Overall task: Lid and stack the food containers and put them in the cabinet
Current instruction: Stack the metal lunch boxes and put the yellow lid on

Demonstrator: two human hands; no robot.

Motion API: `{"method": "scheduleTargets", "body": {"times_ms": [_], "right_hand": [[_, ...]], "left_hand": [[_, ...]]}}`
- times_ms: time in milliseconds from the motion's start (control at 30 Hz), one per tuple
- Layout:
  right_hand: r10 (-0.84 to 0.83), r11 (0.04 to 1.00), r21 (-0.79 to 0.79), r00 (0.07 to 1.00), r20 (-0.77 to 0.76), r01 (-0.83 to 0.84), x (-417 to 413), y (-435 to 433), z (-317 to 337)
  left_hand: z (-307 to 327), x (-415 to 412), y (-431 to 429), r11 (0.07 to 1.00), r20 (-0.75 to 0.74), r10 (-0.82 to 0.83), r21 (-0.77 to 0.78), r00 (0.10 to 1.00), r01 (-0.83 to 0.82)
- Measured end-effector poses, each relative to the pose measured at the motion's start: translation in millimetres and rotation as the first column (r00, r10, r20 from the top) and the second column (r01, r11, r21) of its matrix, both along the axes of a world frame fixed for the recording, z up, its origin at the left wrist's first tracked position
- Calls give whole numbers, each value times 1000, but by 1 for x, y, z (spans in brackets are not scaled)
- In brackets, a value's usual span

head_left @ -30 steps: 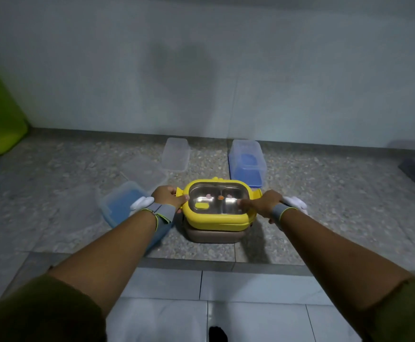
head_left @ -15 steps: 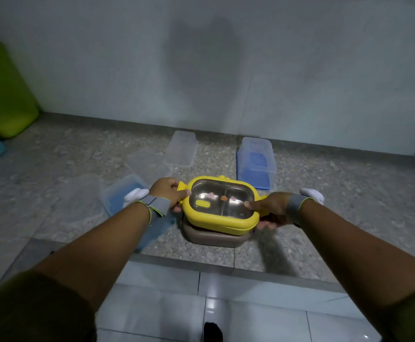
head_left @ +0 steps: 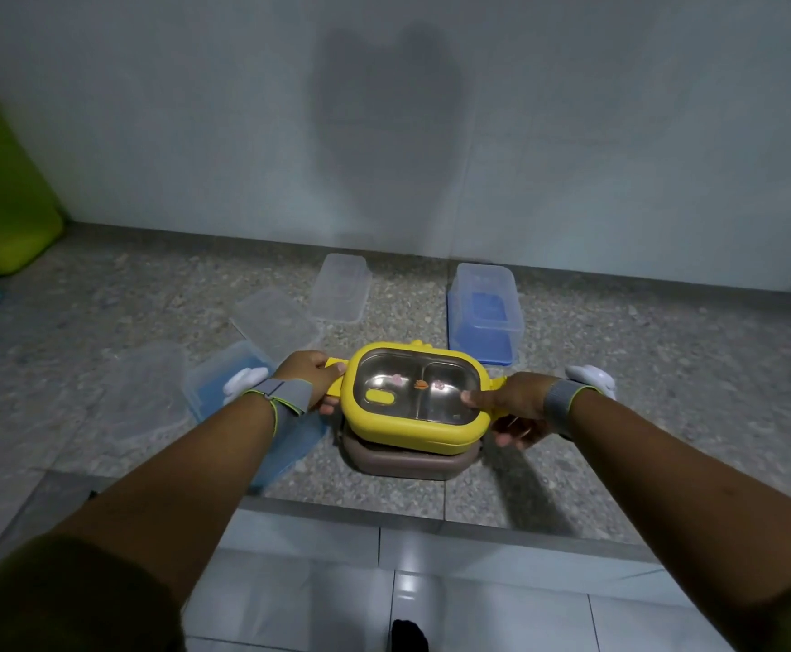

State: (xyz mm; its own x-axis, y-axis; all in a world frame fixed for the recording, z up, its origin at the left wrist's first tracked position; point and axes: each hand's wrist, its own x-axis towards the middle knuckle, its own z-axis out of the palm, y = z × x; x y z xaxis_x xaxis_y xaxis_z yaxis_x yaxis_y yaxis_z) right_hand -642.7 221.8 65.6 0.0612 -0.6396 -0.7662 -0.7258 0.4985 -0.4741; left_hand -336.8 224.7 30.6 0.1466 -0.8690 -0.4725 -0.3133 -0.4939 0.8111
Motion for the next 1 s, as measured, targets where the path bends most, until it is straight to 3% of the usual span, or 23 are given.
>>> {"method": "scheduleTargets", "body": {"times_ms": [200,333,533,600,733,867,933,1000], "right_hand": [[6,1000,-12,999,43,-6,-3,0,0],[-12,1000,-14,997,73,13,-3,2,-2],[-5,999,-33,998,67,7,-2,2,-3],[0,999,-32,998,69,2,-2,2,-3],[7,1000,-25,999,45,-5,-1,2,-1],[51,995,-79,997,-65,-56,0,-1,4],[48,969,-222,962,-267,-110,3,-2,5],[-20,919,-363,901,-434,-154,9,1,5]], "left_hand": [[4,5,1,992,-14,-89,91,996,90],[5,12,-5,970,285,-219,-40,933,240],[-1,18,-3,952,316,-256,-81,914,295],[2,15,0,961,269,-231,-85,935,262],[4,3,7,995,22,-100,7,995,99],[7,0,7,997,3,-40,73,999,40],[6,2,2,998,147,-64,18,987,62],[10,0,1,989,433,-78,-80,898,124]]}}
